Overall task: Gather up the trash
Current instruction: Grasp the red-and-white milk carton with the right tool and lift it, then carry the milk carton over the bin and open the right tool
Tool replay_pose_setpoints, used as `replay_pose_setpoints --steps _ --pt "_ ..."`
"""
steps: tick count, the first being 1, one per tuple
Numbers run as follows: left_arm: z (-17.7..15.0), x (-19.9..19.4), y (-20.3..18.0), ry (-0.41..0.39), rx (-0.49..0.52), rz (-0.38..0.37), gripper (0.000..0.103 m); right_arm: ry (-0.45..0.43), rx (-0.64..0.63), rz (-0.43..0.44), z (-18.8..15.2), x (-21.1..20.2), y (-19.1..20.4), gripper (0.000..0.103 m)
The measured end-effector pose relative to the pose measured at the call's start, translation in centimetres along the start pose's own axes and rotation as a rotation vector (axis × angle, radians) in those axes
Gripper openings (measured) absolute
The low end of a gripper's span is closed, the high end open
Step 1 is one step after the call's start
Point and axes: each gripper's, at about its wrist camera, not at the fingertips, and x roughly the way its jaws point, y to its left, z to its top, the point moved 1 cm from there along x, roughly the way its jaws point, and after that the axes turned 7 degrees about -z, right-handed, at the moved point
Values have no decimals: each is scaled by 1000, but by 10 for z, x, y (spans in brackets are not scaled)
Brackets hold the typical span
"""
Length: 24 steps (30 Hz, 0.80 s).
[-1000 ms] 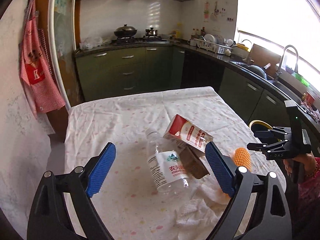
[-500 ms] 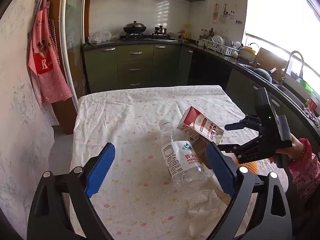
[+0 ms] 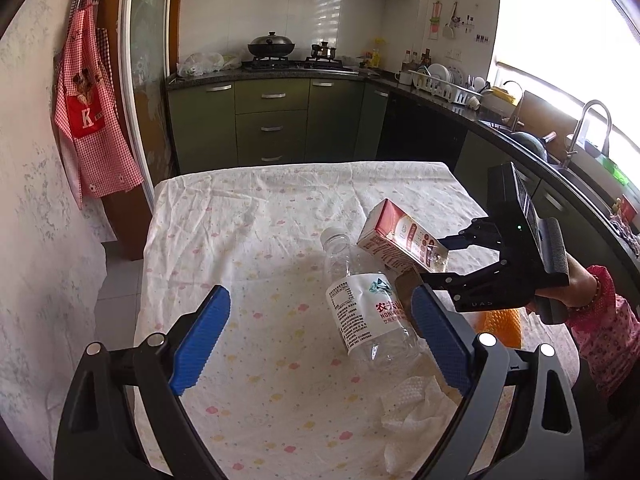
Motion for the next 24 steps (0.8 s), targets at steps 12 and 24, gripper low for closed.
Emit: replay_pose_setpoints --steps 12,24 --pt "0 1 2 -1 -4 2 91 -45 109 60 -6 -23 -14 50" --pt "3 -5 -17 -12 38 -11 91 -142 279 6 -47 -93 -53 50"
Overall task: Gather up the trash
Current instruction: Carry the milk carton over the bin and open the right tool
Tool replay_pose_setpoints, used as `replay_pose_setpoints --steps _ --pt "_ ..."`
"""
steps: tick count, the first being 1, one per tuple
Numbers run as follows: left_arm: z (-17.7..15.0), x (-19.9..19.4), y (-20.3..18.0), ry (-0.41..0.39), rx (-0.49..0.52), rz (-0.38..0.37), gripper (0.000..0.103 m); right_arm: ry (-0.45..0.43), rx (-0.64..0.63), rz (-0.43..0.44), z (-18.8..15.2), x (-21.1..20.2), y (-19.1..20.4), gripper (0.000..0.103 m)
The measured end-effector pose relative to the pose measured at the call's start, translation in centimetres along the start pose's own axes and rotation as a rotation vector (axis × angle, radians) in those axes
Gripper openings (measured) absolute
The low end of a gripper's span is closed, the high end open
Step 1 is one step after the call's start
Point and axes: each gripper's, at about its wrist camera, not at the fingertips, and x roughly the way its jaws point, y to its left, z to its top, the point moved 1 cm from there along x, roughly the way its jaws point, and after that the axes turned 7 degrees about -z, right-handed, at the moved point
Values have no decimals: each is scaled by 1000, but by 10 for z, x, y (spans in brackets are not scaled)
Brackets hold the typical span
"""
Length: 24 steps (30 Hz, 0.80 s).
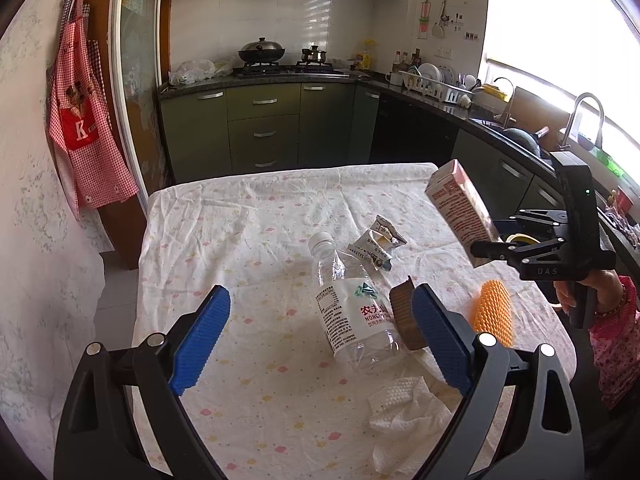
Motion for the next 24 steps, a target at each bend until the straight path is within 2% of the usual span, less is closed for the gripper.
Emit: replay_pose_setpoints --steps 7,11,13,17,21,23,24 --pt "2 0 -15 2 32 -8 91 8 236 -182 -59 -50 -84 50" --pt "3 2 -27 7 50 -16 91 69 379 -328 -103 -71 -136 50" --pt "3 4 -33 11 63 -20 91 108 443 -369 -125 -75 -158 50" --pt "7 9 -46 18 86 -29 91 169 529 -422 -160 -75 -185 50" --pt "8 12 -58 23 111 -42 91 202 625 -438 -179 -62 -206 51" --pt "8 13 -62 27 121 -44 91 182 684 -440 -185 -59 -217 63" --pt "8 14 -63 31 124 -44 91 170 710 -447 -188 -60 -221 64"
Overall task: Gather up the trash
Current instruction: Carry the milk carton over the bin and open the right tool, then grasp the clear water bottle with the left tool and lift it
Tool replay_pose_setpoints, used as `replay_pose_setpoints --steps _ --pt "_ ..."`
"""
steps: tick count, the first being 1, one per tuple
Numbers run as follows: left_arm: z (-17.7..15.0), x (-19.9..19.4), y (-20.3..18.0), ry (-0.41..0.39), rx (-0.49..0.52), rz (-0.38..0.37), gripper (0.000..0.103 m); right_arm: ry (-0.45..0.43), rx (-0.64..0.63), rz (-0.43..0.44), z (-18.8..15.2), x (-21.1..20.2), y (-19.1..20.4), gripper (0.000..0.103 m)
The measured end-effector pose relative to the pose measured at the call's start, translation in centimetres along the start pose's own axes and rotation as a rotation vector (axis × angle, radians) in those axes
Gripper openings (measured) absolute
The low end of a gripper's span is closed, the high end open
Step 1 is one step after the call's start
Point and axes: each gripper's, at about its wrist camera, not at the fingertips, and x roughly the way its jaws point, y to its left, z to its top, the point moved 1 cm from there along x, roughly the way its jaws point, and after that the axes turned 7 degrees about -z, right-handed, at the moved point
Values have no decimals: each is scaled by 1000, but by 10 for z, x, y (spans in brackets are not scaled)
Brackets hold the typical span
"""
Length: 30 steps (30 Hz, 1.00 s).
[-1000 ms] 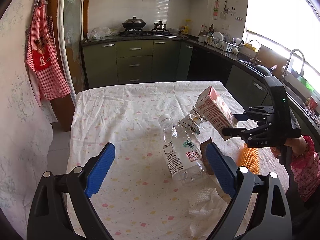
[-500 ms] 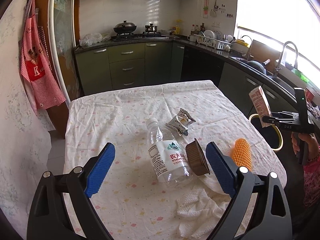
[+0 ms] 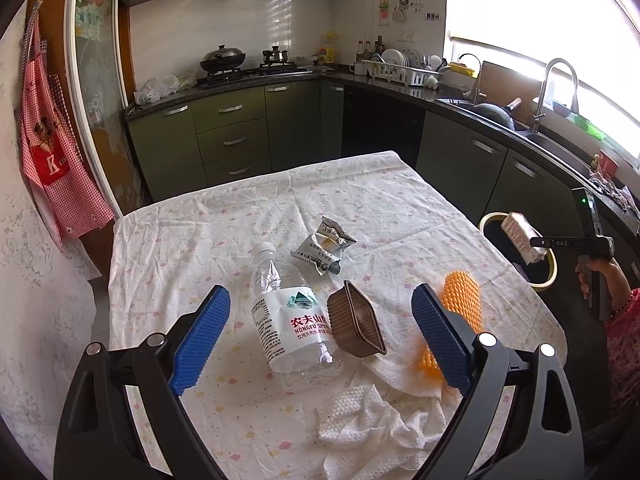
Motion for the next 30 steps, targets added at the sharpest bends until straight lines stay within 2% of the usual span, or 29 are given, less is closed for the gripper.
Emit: replay_pose_setpoints --steps 4,9,13,21,30 --pt "0 2 0 13 5 5 91 -20 49 33 -1 -7 -3 64" --pt "-3 10 10 36 -20 18 91 -42 32 29 -12 -19 8 64" --pt "-6 23 20 83 -56 25 91 -62 11 32 -24 -31 19 65" --pt "-3 61 42 217 -102 42 91 -63 -29 79 -31 -34 31 66" --pt "-6 115 65 390 -173 -12 83 -45 -54 115 -33 -26 44 66"
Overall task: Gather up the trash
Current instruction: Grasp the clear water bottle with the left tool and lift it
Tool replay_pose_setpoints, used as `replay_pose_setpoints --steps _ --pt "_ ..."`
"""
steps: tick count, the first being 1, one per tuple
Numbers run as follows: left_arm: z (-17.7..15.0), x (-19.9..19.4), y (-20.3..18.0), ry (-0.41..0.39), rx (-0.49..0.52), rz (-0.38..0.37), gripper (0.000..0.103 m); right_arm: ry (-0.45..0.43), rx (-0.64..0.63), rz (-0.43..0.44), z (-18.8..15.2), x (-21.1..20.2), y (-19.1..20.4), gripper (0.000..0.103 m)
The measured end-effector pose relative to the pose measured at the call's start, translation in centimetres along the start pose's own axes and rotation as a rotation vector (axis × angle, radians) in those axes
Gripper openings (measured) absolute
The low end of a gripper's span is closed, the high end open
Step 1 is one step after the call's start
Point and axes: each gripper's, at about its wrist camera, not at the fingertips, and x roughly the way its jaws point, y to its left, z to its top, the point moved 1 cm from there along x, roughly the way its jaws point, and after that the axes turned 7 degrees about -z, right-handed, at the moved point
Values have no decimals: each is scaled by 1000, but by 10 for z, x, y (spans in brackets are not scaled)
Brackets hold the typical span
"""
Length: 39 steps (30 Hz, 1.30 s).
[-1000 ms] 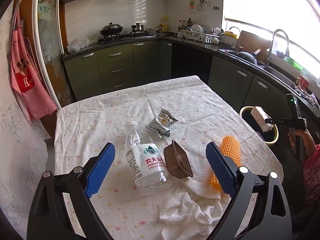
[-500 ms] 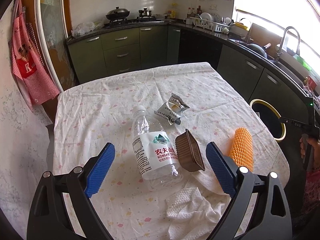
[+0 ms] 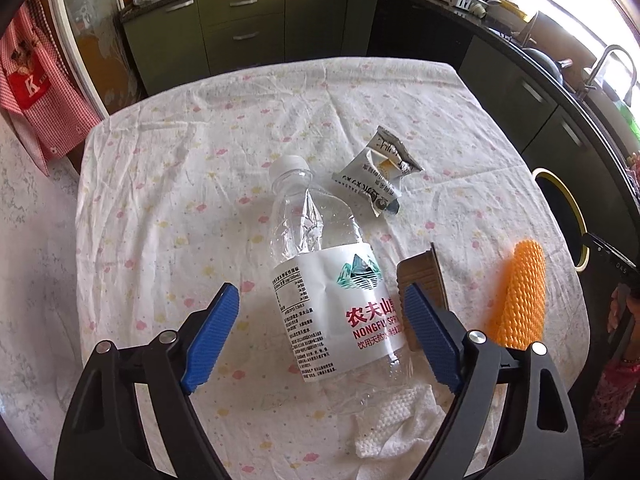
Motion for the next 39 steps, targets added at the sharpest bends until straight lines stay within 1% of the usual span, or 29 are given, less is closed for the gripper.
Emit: replay_pose_setpoints --steps 4,7,11,14,19,22,28,33,39 --pt "3 15 7 51 -36 -40 83 8 -6 2 0 2 2 66" --pt "6 24 5 73 -32 -45 83 10 -5 2 1 3 2 66" --pt "10 38 1 106 -22 -27 83 12 -7 5 2 3 3 66" --pt "13 46 3 127 -26 -7 77 15 -16 10 2 4 7 66" --pt "13 55 11 153 -37 32 76 19 -24 16 2 5 10 66" --pt "12 58 16 164 -41 45 70 18 -25 20 2 5 11 66" --pt "6 49 22 135 -24 64 68 18 -33 27 1 4 15 66" --pt "-3 26 25 79 -5 91 67 19 -39 28 2 4 18 66" --pt "-10 -4 25 26 4 101 65 14 -51 38 3 3 26 66"
